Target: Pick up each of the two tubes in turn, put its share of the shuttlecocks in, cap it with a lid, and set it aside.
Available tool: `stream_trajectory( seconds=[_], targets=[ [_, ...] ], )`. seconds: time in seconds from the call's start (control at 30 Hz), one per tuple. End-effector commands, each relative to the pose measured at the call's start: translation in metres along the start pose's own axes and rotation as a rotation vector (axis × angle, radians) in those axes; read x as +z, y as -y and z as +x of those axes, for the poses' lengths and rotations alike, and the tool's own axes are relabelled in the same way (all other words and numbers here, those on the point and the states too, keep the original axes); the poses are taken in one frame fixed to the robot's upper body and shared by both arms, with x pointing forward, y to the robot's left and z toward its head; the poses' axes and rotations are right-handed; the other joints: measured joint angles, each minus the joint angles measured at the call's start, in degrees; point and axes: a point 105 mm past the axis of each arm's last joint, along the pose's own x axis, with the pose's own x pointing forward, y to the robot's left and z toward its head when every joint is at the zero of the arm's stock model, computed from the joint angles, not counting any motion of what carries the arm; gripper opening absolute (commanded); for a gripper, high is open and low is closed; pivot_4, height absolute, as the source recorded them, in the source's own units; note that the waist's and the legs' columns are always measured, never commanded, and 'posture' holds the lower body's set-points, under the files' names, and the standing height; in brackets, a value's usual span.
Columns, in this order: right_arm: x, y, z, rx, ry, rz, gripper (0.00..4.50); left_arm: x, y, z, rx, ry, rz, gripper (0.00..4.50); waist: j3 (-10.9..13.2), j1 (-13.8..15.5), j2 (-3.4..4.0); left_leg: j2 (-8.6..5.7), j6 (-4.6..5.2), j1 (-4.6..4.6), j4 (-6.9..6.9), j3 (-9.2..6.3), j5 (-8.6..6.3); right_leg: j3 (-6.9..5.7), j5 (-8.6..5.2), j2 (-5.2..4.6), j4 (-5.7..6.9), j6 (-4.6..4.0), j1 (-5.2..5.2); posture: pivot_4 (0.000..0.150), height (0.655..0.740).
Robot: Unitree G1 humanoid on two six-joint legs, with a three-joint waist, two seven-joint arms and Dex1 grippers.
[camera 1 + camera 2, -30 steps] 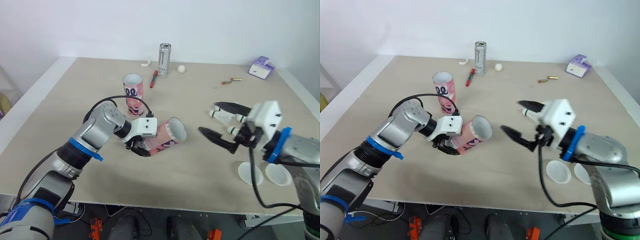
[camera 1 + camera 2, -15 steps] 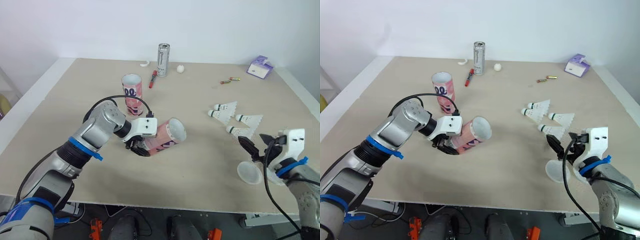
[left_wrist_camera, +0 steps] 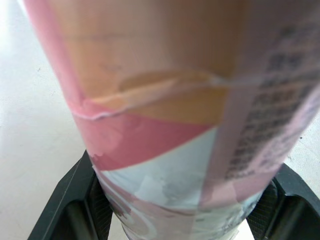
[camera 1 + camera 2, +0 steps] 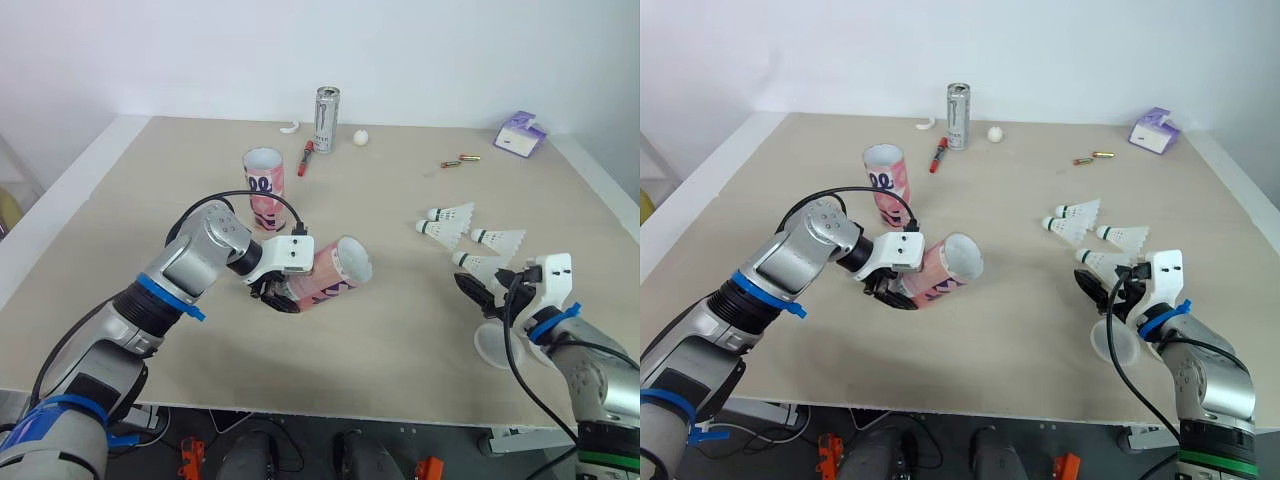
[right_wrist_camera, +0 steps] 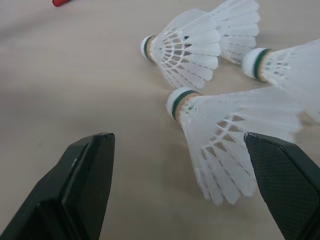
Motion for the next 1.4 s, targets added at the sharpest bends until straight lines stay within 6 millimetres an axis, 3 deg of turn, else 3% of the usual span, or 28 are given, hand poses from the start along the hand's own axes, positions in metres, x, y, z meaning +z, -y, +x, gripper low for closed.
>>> stream_trajectory(
  seconds=[0.03,0.07,0.17,0.3,0.37,0.47,0.5,0.6,0.7,0.87,1.03,1.17,1.27,1.4],
  targets=[
    [0.013,0.001,0.004,0.012,0.037,-0.026,4.43,-0.002,0.001,0.002,-0.011,-0.018,0.001,2.95,0.00,0.00,0.00,0.00,0.00,0.00,0.00,0.00,0.00,0.00,0.00,0.00,0.00,0.00,0.00,0.150,0.7400],
    [0.013,0.001,0.005,0.012,0.037,-0.025,4.43,-0.002,0.001,0.002,-0.010,-0.018,0.000,2.95,0.00,0.00,0.00,0.00,0.00,0.00,0.00,0.00,0.00,0.00,0.00,0.00,0.00,0.00,0.00,0.150,0.7400],
    [0.014,0.003,0.009,-0.005,0.043,-0.018,3.70,-0.003,0.001,0.001,-0.009,-0.019,-0.003,2.95,0.00,-0.02,0.00,0.00,0.00,0.00,0.00,0.01,0.00,0.01,0.00,0.00,0.00,0.00,0.00,0.150,0.7400],
    [0.014,0.003,0.013,-0.008,0.043,-0.004,1.93,-0.003,0.001,0.001,-0.006,-0.021,-0.005,2.95,0.00,-0.01,0.00,0.00,0.00,0.00,0.00,0.00,0.00,0.01,0.00,0.00,0.00,0.01,0.00,0.150,0.7400],
    [0.013,0.003,0.015,-0.008,0.043,-0.002,1.41,-0.003,0.001,0.002,-0.005,-0.021,-0.006,2.95,0.00,-0.02,0.00,0.00,0.00,0.00,-0.01,0.00,0.00,0.01,0.00,0.00,0.00,0.01,0.00,0.150,0.7400],
    [0.013,0.002,0.016,-0.009,0.046,0.005,0.21,-0.003,0.001,0.002,-0.005,-0.019,-0.007,2.95,0.00,-0.01,0.00,0.00,0.00,0.00,-0.01,0.00,0.00,0.01,0.01,0.00,0.00,0.01,0.00,0.150,0.7400],
    [0.013,0.001,0.016,-0.007,0.047,0.005,0.09,-0.003,0.001,0.002,-0.005,-0.019,-0.007,2.95,0.00,-0.01,0.00,0.00,0.00,0.00,-0.01,0.00,0.00,0.01,0.01,0.00,0.00,0.02,0.00,0.150,0.7400],
    [0.014,-0.004,0.014,0.009,0.051,-0.003,0.09,-0.003,0.001,0.003,-0.007,-0.018,-0.007,2.95,0.00,-0.02,0.00,0.00,0.00,0.00,-0.01,0.00,0.00,0.01,0.02,0.00,0.00,0.02,0.00,0.150,0.7400],
    [0.030,-0.023,0.002,0.093,0.056,-0.134,0.09,-0.003,0.001,0.002,-0.008,-0.019,-0.009,2.95,0.00,0.05,0.01,-0.01,0.00,-0.01,-0.01,-0.02,0.00,0.01,0.01,0.00,0.00,0.04,0.00,0.150,0.7400],
    [0.098,-0.073,-0.025,0.287,0.169,-0.374,0.09,-0.005,0.001,0.000,-0.008,-0.021,-0.014,2.95,0.02,-0.04,0.16,-0.01,0.01,-0.03,-0.03,0.05,-0.01,0.13,0.03,0.00,0.00,0.12,-0.06,0.150,0.7400],
    [0.138,-0.135,-0.043,0.493,0.242,-0.735,0.09,-0.006,0.003,0.000,-0.018,-0.022,-0.019,2.95,0.05,-0.03,0.09,0.03,0.05,0.01,-0.03,-0.02,0.02,0.00,0.04,0.03,-0.01,0.07,-0.03,0.150,0.7400],
    [0.124,-0.177,-0.053,0.697,0.233,-0.989,0.09,-0.006,0.002,0.001,-0.019,-0.021,-0.021,2.95,0.05,0.03,0.06,0.04,0.05,0.00,-0.05,-0.06,0.02,-0.05,-0.03,0.04,-0.01,-0.03,-0.05,0.150,0.7400],
    [0.111,-0.186,-0.052,0.769,0.224,-1.085,0.09,-0.005,0.001,0.001,-0.019,-0.017,-0.020,2.95,0.05,0.05,0.02,0.02,0.06,-0.06,-0.07,-0.07,-0.01,-0.08,-0.10,0.01,-0.03,-0.02,-0.06,0.150,0.7400],
    [0.107,-0.185,-0.046,0.780,0.222,-1.130,0.09,-0.004,0.002,0.001,-0.019,-0.014,-0.019,2.95,0.06,0.03,0.00,-0.01,0.06,-0.07,-0.04,0.02,-0.01,-0.03,-0.08,-0.06,-0.05,0.01,-0.08,0.150,0.7400]
  ],
)
